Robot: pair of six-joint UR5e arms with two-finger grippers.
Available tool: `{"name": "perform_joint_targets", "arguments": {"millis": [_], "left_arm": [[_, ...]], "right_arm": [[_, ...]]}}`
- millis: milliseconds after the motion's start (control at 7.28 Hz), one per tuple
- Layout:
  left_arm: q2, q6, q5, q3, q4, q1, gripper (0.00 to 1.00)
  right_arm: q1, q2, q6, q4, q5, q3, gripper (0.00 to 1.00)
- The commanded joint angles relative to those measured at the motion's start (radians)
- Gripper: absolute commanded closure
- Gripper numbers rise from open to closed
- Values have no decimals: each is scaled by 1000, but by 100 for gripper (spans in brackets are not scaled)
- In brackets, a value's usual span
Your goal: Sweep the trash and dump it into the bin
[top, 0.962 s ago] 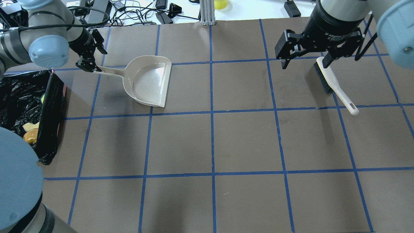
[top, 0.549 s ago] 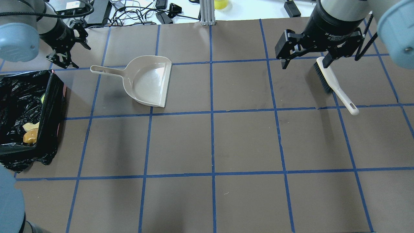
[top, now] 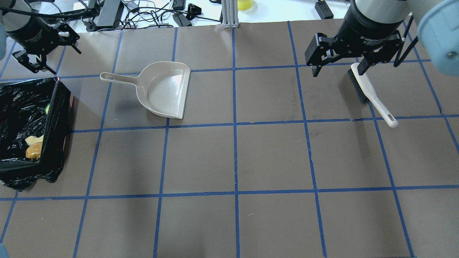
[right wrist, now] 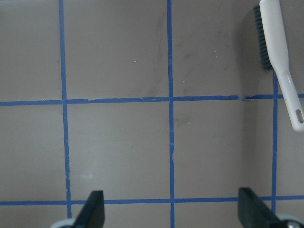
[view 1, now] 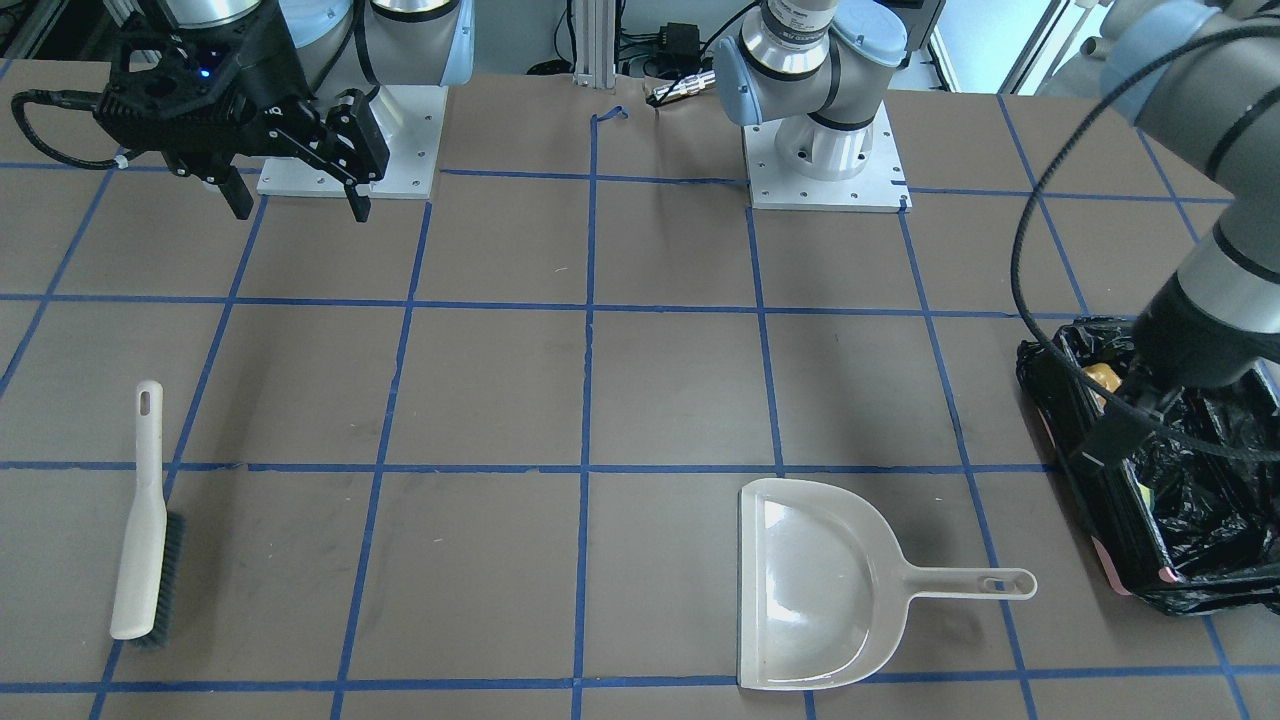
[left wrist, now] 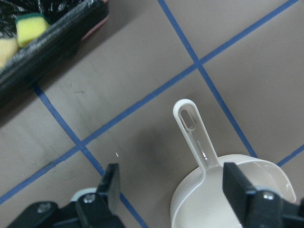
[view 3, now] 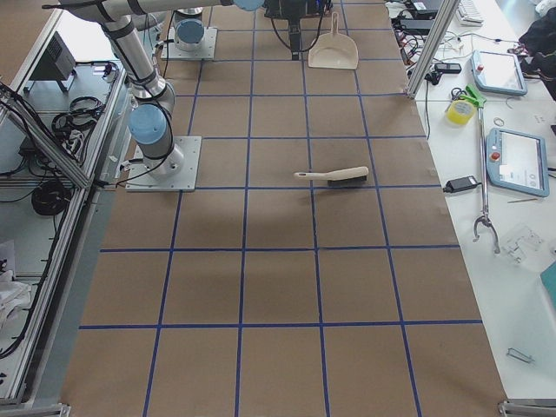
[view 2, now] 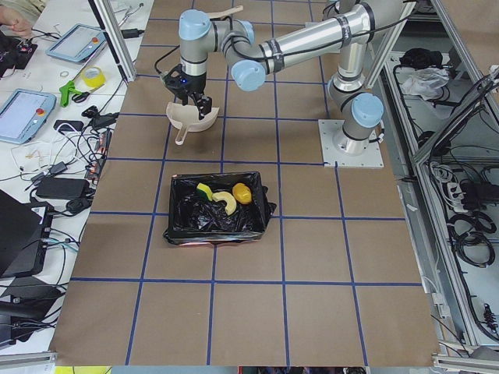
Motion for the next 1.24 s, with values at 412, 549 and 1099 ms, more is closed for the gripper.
{"name": "perform_joint_targets", "arguments": {"millis": [412, 549, 1099], "left_arm": [[122, 247, 15, -9, -163, -254, 0], [153, 250, 13, -1, -215, -267, 0], [232, 347, -20, -1, -350, -285, 0]], "right_arm": [[0, 0, -1, 0, -1, 2, 0], [0, 0, -1, 0, -1, 2, 0], [-3, 0, -3, 0, 1, 0, 0]]}}
